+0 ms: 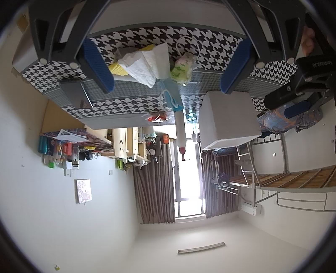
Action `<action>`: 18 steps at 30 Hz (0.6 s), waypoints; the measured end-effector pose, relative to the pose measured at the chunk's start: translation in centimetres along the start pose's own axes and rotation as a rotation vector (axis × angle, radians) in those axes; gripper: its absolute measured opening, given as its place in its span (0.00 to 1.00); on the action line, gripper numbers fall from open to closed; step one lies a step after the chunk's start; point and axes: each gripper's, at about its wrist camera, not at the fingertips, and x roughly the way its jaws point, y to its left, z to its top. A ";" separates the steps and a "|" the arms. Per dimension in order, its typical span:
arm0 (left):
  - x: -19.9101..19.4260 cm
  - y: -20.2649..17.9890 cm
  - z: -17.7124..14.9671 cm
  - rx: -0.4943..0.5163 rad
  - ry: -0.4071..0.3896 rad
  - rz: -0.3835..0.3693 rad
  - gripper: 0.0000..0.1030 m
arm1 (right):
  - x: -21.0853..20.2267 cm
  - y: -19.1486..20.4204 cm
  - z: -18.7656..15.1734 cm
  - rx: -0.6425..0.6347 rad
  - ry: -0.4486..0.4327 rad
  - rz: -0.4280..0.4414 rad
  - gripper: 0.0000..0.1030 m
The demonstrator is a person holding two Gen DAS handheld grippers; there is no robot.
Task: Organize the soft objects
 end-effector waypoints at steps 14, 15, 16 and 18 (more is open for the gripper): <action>1.4 -0.4 -0.1 0.000 0.024 -0.026 0.99 | 0.8 -0.8 -0.2 0.006 0.025 -0.022 0.99; 1.6 -0.5 -0.1 0.002 0.027 -0.030 0.99 | 0.9 -0.9 -0.2 0.008 0.027 -0.023 0.99; 1.8 -0.5 -0.1 0.005 0.030 -0.033 0.99 | 1.0 -0.9 -0.2 0.009 0.030 -0.026 0.99; 2.0 -0.6 -0.1 0.010 0.035 -0.036 0.99 | 1.1 -1.1 -0.1 0.010 0.034 -0.030 0.99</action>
